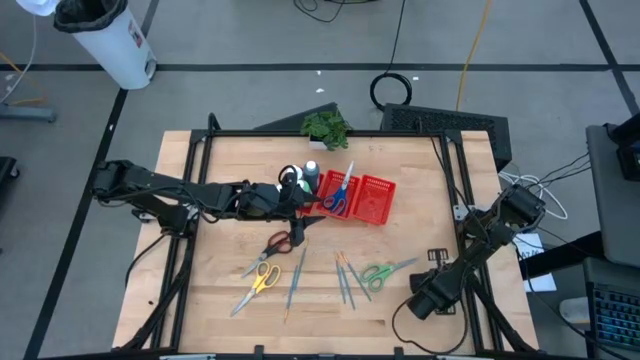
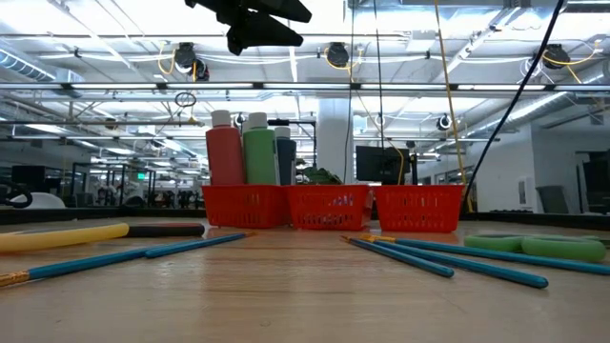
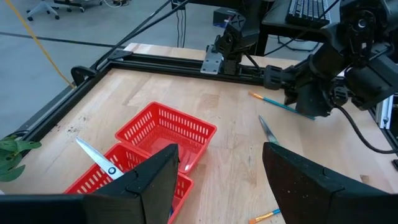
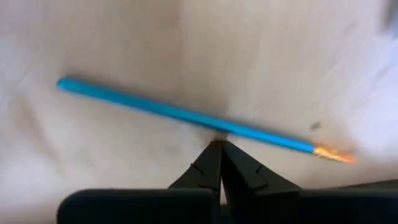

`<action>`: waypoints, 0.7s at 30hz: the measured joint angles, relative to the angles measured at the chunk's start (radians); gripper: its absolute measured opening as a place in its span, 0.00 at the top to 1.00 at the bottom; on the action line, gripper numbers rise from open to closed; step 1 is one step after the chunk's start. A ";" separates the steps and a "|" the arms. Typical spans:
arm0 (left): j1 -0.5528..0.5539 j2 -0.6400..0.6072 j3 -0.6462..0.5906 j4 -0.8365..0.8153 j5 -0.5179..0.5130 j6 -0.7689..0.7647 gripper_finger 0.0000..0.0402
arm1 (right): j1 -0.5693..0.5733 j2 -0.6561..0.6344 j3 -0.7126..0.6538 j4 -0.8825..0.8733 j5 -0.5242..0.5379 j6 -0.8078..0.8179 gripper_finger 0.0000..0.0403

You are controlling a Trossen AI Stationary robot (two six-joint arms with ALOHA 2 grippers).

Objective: Pick & Place Paint Supplies
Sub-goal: Adjust the blue paint brush on the table

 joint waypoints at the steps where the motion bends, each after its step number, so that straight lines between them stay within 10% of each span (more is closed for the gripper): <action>1: 0.000 0.000 0.000 0.000 0.000 0.000 0.40 | -0.003 -0.002 0.002 0.000 0.020 0.000 1.00; 9: 0.000 0.000 0.000 0.000 0.000 0.000 0.40 | -0.013 -0.081 0.018 0.036 0.284 0.040 1.00; 21: 0.000 0.000 0.000 0.000 0.000 0.000 0.40 | -0.010 -0.245 0.016 0.231 0.400 -0.001 1.00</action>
